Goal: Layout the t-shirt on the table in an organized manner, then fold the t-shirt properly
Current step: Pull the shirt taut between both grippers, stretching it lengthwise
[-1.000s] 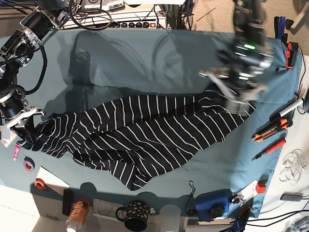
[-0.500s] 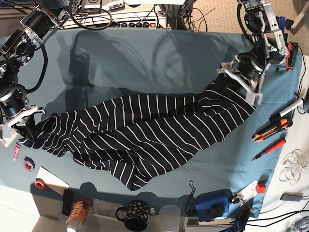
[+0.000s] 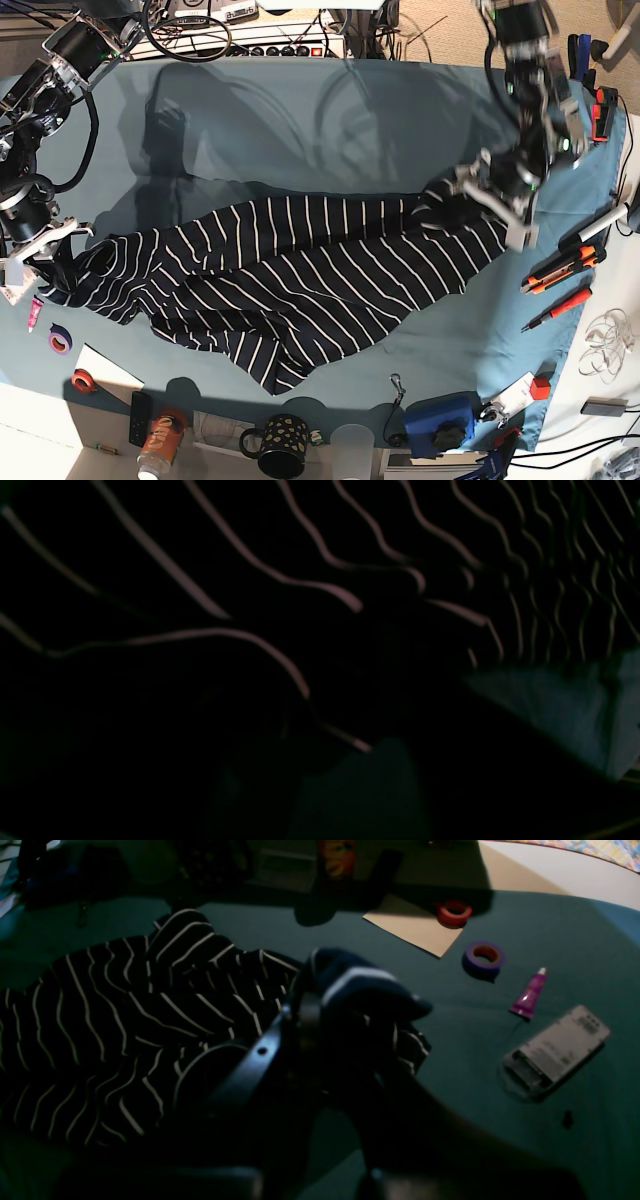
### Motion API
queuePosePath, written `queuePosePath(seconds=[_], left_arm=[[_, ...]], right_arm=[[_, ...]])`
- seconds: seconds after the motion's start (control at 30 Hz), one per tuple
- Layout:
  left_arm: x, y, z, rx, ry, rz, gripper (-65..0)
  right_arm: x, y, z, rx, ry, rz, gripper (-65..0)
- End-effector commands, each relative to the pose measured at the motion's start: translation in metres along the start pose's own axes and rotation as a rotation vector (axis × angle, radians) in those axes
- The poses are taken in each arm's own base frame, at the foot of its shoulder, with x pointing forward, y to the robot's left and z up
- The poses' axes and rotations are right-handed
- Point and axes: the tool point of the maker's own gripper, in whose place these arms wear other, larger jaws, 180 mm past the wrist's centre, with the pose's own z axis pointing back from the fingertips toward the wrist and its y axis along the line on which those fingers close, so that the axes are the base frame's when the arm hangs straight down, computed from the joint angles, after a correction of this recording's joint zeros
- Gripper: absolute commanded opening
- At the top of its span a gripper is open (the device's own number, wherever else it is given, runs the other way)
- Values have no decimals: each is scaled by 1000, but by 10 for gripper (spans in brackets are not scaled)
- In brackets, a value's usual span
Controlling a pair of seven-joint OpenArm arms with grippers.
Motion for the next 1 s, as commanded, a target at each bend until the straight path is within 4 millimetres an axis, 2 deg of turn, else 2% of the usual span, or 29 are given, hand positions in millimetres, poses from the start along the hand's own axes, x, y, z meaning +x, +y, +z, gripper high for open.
queuePosePath(seconds=[0.0, 0.1, 0.2, 0.4, 0.5, 0.6, 0.77, 0.8, 0.9, 0.93, 0.97], left_arm=[[21, -2, 0, -4, -53, -18, -457], [39, 9, -6, 54, -97, -45, -643], [72, 20, 0, 115, -206, -79, -650], [162, 28, 28, 186, -358, -214, -650], [200, 29, 38, 206, -410, -268, -650], [217, 32, 33, 196, -401, -269, -650], [212, 33, 19, 187, -316, -250, -650], [213, 33, 19, 188, -307, -251, -603], [216, 36, 22, 199, -307, -255, -359], [216, 38, 24, 203, -307, -257, -307], [217, 40, 25, 209, -308, -258, -284]], right_arm=[[18, -2, 3, -3, -54, 24, -650], [18, -2, 3, -2, -54, 24, -650], [18, -2, 3, -2, -54, 24, -650], [18, -2, 3, -3, -54, 24, -650], [18, -2, 3, -2, -55, 24, -650], [18, -2, 3, -2, -55, 24, -650], [16, -8, 3, -35, -41, 40, -650], [15, -11, 3, -49, -35, 47, -650], [14, -14, 4, -67, -30, 56, -650], [14, -14, 4, -66, -30, 55, -650], [14, -14, 4, -66, -31, 55, -650]])
